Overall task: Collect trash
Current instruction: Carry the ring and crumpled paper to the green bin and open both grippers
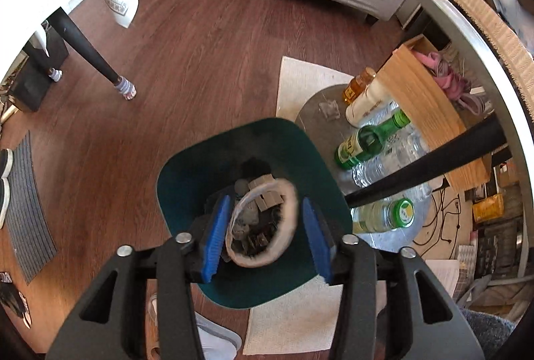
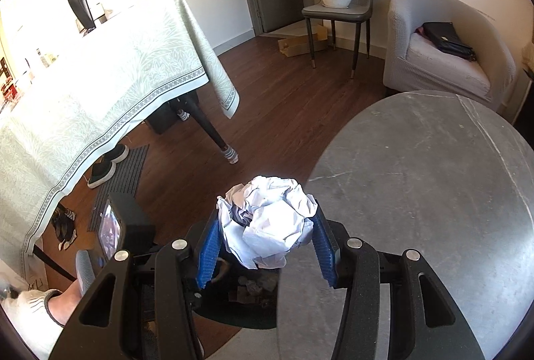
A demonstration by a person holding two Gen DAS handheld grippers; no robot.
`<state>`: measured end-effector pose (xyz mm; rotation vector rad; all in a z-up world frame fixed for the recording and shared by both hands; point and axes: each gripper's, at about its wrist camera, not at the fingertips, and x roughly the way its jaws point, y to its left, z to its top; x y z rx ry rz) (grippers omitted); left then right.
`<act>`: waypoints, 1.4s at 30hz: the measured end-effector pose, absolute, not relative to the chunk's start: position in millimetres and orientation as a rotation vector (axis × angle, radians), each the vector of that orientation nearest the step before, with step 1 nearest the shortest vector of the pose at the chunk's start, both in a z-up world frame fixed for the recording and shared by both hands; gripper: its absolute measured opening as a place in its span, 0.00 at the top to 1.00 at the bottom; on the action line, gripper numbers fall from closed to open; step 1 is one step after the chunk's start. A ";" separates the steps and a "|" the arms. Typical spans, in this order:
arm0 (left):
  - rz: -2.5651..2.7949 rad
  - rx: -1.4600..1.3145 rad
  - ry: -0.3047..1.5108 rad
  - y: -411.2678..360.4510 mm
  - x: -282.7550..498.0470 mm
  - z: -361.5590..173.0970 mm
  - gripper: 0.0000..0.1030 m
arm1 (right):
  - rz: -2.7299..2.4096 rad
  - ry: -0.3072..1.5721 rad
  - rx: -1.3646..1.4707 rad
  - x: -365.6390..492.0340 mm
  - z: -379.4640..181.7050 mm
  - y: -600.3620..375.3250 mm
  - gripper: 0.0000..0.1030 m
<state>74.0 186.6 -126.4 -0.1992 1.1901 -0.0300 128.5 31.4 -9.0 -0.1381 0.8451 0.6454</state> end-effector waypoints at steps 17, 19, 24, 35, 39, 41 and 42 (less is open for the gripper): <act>0.034 -0.213 1.082 235.5 58.3 -90.2 0.57 | 0.706 0.903 -0.225 124.5 -39.3 100.9 0.51; 0.045 -0.214 1.059 241.5 55.8 -81.8 0.59 | 0.708 0.919 -0.240 123.8 -49.0 108.5 0.51; 0.060 -0.221 1.010 253.2 50.2 -64.6 0.69 | 0.713 0.966 -0.281 122.2 -71.0 122.8 0.51; 0.058 -0.219 0.929 257.5 43.2 -31.4 0.76 | 0.707 1.079 -0.386 115.1 -119.5 139.4 0.51; 0.058 -0.229 0.907 258.6 40.1 -21.6 0.76 | 0.694 1.113 -0.432 111.7 -134.5 141.2 0.51; 0.058 -0.236 0.898 259.1 39.9 -18.0 0.76 | 0.687 1.130 -0.448 110.1 -141.7 140.1 0.51; 0.058 -0.239 0.893 259.1 39.4 -15.3 0.76 | 0.684 1.136 -0.451 109.1 -144.4 139.1 0.51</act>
